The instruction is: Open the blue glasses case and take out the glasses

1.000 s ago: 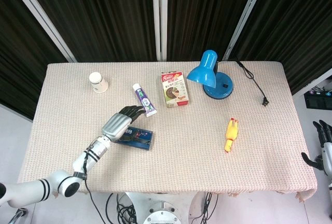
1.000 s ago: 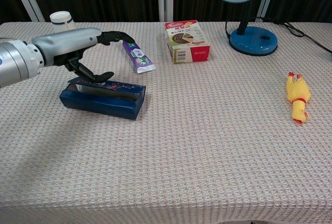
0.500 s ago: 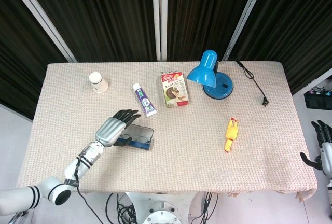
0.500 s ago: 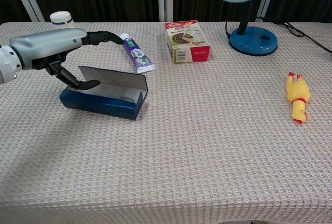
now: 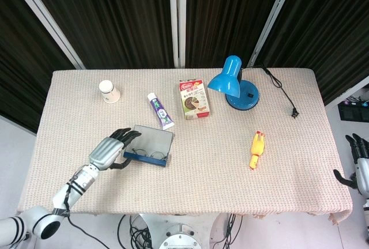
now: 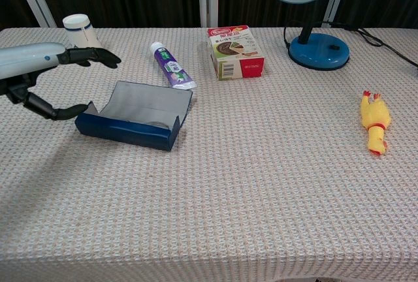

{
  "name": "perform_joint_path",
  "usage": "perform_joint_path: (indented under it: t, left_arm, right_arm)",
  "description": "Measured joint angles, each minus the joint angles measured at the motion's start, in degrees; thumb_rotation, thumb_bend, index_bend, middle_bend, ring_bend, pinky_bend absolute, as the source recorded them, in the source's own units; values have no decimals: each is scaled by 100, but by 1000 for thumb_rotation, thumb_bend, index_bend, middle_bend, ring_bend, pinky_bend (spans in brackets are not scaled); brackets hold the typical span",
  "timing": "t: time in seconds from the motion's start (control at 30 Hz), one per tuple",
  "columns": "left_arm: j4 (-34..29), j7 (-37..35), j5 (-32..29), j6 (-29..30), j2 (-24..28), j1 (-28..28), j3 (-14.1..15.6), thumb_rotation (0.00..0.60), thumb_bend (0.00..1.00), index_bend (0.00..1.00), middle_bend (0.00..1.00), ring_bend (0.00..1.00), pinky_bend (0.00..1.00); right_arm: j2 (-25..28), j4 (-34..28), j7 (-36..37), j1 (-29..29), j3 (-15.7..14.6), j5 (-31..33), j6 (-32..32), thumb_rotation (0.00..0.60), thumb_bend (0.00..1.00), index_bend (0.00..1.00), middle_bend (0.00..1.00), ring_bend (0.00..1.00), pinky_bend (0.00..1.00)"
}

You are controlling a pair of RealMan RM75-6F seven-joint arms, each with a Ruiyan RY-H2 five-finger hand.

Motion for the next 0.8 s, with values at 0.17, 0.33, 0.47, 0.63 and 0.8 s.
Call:
perform_joint_path:
  t: [0.17, 0.33, 0.47, 0.63, 0.8]
  left_arm:
    - [37, -192, 153, -99, 69, 99, 188, 600, 476, 68, 107, 0, 89]
    - [99, -248, 256, -209, 68, 129, 298, 600, 478, 64, 145, 0, 89]
    - [104, -185, 233, -260, 79, 147, 308, 600, 478, 63, 172, 0, 90]
    - [69, 57, 147, -362, 116, 166, 329, 600, 477, 56, 229, 0, 104]
    - [-159, 299, 33, -425, 252, 229, 370, 600, 478, 55, 292, 3, 132]
  right_arm:
    - [-12, -24, -23, 20, -2, -22, -10, 600, 176, 0, 0, 0, 0]
    - [4, -44, -35, 21, 2, -27, 8, 600, 176, 0, 0, 0, 0]
    - [18, -46, -7, 6, 12, -19, 37, 600, 176, 0, 0, 0, 0]
    - [10, -20, 41, -6, 9, -23, 49, 600, 176, 0, 0, 0, 0]
    - [12, 1, 100, -17, 19, -46, 96, 600, 176, 0, 0, 0, 0]
